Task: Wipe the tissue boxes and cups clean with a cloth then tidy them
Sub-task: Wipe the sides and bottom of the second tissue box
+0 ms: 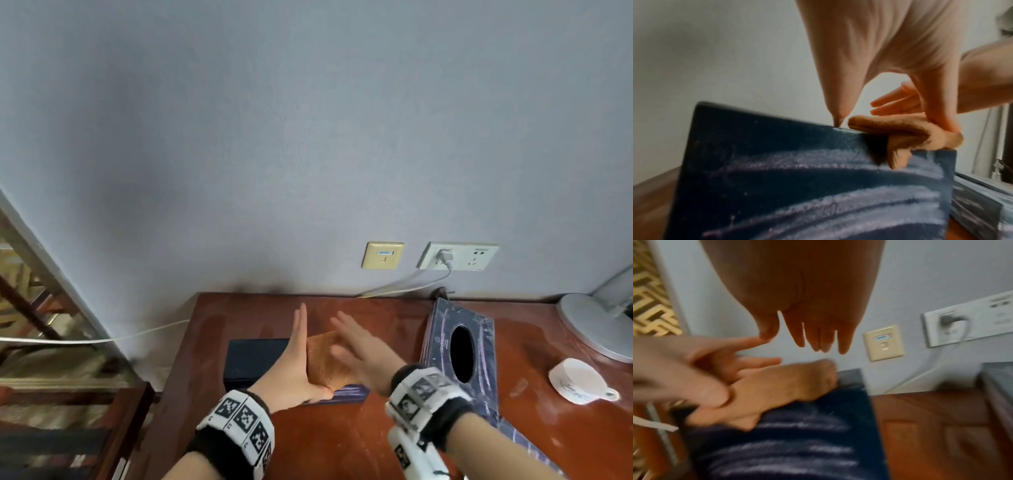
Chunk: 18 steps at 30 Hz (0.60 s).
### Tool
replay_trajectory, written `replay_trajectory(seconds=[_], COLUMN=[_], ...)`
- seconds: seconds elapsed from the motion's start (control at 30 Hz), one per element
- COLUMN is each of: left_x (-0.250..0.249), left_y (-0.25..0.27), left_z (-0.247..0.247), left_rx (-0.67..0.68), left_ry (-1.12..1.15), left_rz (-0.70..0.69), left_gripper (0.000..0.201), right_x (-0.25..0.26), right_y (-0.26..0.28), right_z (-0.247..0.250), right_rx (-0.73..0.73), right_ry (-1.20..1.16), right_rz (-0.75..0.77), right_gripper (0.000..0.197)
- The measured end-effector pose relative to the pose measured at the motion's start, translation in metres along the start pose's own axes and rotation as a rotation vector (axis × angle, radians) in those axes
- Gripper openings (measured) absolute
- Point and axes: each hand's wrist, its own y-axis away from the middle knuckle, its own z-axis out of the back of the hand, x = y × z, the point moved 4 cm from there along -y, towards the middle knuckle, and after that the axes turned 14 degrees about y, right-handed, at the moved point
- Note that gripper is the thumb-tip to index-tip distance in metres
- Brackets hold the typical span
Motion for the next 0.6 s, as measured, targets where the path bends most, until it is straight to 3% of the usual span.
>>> replay_trajectory(seconds=[0.07,0.13,0.27,0.33,0.4,0.5,0.6], left_x=[0.003,0.006,0.01,0.012,0.011,0.008,0.005], left_y=[0.0,-0.001,-0.002,-0.004,-0.004,-0.002,-0.001], left_z=[0.001,0.002,0.008,0.008,0.007,0.006,0.005], left_rx=[0.025,0.043,0.056,0.044,0.026,0.03,0.049], left_ry=[-0.067,-0.141,-0.303,-0.362,-0.394,-0.398,-0.409], left_rz=[0.0,0.004,0.028,0.033,0.04,0.061,0.07], left_gripper=[0.138,0.138,0.131,0.126,0.121,0.116,0.116], right_x=[0.02,0.022,0.005,-0.006,-0.018,-0.036,-0.065], right_y=[-0.009,-0.015,-0.01,-0.006,0.0,0.009,0.013], right_z=[-0.029,-0.046,-0.043,-0.038,-0.035,-0.027,-0.011], right_rx=[0.088,0.052,0.03,0.044,0.037,-0.008,-0.064], right_ry=[0.191,0.319,0.317,0.291,0.233,0.076,-0.05], right_rz=[0.015,0.025,0.078,0.049,0.023,-0.009,-0.205], right_gripper=[0.067,0.088,0.098,0.088,0.06,0.055,0.049])
